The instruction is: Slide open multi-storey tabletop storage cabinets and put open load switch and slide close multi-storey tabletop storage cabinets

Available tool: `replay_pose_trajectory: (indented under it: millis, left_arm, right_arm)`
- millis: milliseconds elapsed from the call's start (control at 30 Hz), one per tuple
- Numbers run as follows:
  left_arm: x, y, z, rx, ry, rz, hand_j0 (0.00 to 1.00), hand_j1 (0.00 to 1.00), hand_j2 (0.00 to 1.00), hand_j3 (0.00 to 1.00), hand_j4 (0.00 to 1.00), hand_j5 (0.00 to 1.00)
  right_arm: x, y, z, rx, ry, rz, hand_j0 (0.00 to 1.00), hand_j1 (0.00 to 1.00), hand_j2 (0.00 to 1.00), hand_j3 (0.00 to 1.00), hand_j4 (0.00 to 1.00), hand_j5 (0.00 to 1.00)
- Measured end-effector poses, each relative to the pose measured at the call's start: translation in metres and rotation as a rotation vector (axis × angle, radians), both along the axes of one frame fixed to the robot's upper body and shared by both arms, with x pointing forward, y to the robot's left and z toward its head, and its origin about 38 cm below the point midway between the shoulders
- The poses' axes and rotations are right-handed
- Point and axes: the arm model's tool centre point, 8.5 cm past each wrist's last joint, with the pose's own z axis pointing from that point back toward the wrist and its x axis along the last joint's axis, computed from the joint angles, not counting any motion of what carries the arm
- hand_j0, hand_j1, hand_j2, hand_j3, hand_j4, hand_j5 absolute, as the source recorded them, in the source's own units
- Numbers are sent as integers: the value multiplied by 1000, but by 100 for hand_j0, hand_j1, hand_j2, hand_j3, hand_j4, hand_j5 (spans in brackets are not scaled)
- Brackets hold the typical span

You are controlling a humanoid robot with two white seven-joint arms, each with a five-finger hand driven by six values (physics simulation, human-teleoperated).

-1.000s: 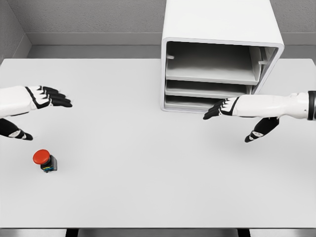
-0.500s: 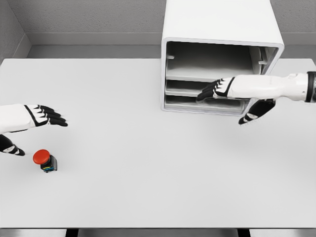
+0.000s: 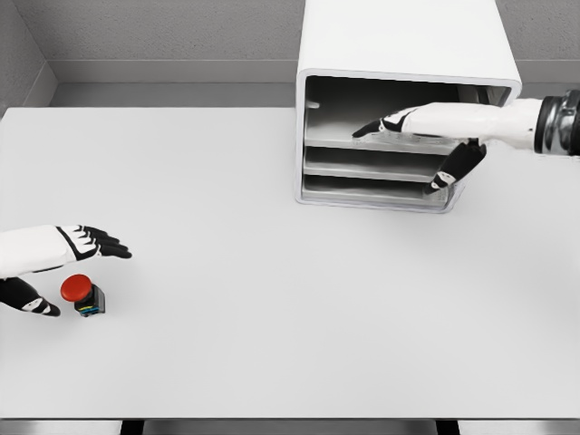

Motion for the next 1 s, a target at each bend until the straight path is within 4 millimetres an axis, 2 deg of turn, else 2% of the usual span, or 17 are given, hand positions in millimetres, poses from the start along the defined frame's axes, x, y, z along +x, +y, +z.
replay_pose_trajectory:
  millis: [233,433,733,933,1000]
  left_arm:
    - [2,1,-12,41,-16,4,100,100,100,100,100,100]
    - [2,-1,-18,45,-18,3,100,100,100,100,100,100]
    - [3,10,-30,60,4,40,100,100,100,100,100,100]
    - [1,7,-38,57,17,37,100,100,100,100,100,100]
    - [1,7,-38,56,19,36,95,95,95,95,95,95]
  right_arm:
    - [5,4,-17,-48,25,-16,100,100,100,100,100,100]
    - [5,5,-18,-44,29,-20,100,100,100,100,100,100]
    - [0,4,-22,-105,-25,44,100,100,100,100,100,100]
    - [-9,13,-11,-102,-62,111,100,100,100,100,100,100]
    - [-14,16,-9,-78,-58,134,100,100,100,100,100,100]
